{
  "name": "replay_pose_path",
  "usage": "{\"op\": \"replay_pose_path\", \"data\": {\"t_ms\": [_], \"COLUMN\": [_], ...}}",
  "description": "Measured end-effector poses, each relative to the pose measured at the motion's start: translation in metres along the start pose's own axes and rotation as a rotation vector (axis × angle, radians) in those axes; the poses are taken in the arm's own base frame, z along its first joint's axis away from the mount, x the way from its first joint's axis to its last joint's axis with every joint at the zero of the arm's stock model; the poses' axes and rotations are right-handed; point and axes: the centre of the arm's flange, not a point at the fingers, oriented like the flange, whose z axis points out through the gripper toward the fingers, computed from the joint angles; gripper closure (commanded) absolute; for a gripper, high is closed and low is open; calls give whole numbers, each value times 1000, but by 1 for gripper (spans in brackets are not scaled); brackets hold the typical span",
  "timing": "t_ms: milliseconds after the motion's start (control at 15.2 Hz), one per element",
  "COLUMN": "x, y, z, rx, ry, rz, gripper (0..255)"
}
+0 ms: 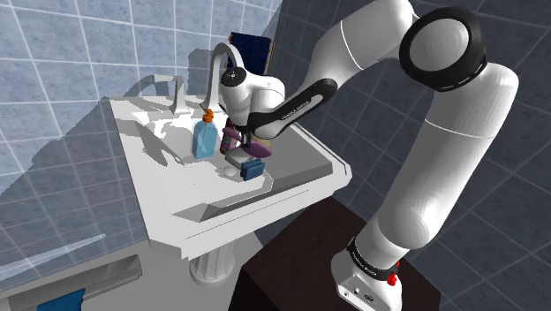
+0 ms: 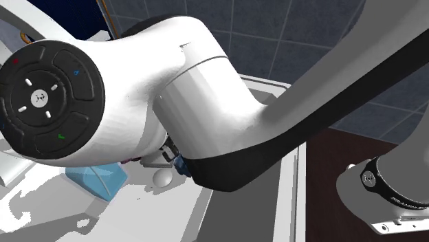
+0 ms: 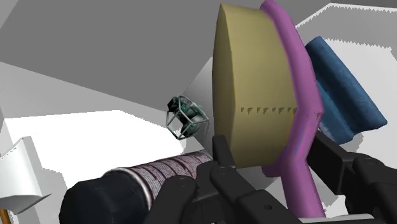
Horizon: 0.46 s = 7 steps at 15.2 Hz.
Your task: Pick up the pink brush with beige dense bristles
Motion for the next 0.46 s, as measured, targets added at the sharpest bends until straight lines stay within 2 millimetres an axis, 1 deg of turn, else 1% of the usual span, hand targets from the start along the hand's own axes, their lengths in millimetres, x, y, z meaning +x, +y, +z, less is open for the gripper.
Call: {"op": "replay_pose_path", "data": {"t_ms": [264, 462], "x": [-7, -8], "y": [10, 12], "z": [-19, -27], "rx": [0, 6], "ry": [0, -4], "rz": [0, -10], "gripper": [255, 255]}}
